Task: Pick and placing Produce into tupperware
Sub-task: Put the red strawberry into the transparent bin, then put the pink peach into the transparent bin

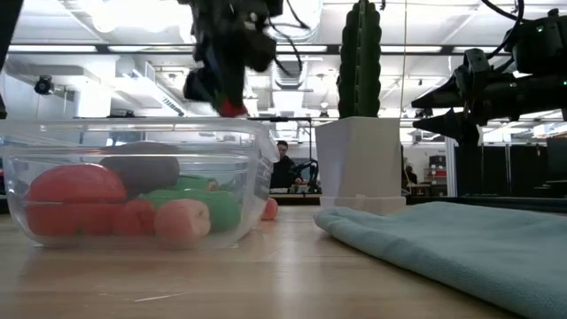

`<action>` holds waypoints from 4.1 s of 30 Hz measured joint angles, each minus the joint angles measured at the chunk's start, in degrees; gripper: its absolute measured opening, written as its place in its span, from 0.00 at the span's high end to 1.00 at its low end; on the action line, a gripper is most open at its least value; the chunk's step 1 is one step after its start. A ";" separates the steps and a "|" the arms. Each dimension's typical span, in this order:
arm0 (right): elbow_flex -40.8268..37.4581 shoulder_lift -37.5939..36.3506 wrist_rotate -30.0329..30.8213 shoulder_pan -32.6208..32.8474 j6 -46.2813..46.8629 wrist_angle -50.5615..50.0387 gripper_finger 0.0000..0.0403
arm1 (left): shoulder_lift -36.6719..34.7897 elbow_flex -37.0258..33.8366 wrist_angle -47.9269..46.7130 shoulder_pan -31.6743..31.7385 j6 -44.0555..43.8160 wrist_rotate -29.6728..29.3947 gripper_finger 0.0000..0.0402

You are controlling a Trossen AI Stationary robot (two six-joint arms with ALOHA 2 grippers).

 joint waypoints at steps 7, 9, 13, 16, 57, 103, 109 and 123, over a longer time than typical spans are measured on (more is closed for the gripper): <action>0.00 -0.02 -0.01 0.00 0.00 -0.03 0.42 | -1.58 -1.13 0.60 -5.26 -2.94 7.25 0.67; 0.00 0.00 0.00 -0.01 0.00 -0.01 0.42 | -0.72 -1.50 0.78 -6.75 -3.06 7.65 0.67; 0.00 0.00 -0.01 -0.01 0.00 -0.01 0.42 | 1.11 -1.67 2.32 -8.66 -4.81 7.16 0.66; 0.00 0.00 0.00 0.01 0.00 -0.01 0.42 | 1.64 -1.67 5.23 -10.54 -6.30 5.27 0.60; 0.00 0.00 0.00 0.00 0.00 -0.01 0.42 | 19.03 7.21 4.03 -7.51 -19.51 -19.12 0.44; 0.00 0.00 0.00 -0.01 0.00 -0.01 0.42 | 19.95 9.68 3.32 -5.42 -14.47 -15.89 0.78; 0.00 0.01 0.00 0.00 0.00 -0.03 0.42 | 10.79 11.44 -1.77 -5.75 -14.32 -15.71 0.78; 0.00 -0.01 0.00 -0.01 0.00 -0.01 0.42 | -2.31 9.58 -2.13 -16.59 11.42 -6.46 0.70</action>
